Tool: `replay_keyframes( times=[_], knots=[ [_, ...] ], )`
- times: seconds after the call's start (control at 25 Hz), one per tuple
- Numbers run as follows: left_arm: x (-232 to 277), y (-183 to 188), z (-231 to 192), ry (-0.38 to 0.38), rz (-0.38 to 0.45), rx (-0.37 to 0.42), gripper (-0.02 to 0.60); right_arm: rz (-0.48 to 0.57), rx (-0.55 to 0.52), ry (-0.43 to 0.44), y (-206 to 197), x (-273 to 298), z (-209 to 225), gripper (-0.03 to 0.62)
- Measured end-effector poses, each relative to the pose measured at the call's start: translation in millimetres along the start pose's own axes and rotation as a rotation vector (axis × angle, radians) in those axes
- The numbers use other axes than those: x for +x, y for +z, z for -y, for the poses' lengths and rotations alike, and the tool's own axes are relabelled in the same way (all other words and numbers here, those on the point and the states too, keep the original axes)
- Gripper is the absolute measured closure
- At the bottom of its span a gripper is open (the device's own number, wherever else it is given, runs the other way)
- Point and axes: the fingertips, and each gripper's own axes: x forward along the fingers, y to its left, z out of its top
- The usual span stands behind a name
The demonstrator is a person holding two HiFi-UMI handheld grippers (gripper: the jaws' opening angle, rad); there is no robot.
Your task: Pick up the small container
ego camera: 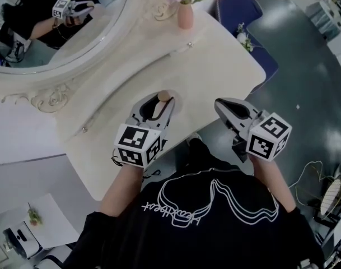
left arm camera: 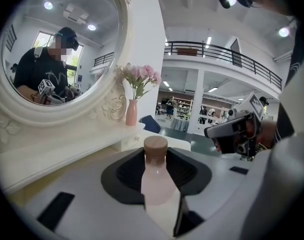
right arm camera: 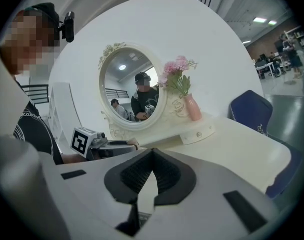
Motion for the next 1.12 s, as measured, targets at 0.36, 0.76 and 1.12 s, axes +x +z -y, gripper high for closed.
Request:
replay_keyframes(
  times=[0.36, 0.76, 1.12],
  knots=[
    [-54, 17, 30, -0.026, 0.037, 0.025, 0.443, 0.063, -0.082, 0.018, 11, -7, -41, 0.586],
    [-94, 19, 59, -0.047, 0.060, 0.041, 0.443, 0.101, -0.157, 0.027, 6, -17, -80, 0.586],
    [-108, 13, 73, -0.062, 0.072, 0.046, 0.443, 0.113, -0.133, 0.023, -9, -27, -96, 0.586]
  ],
)
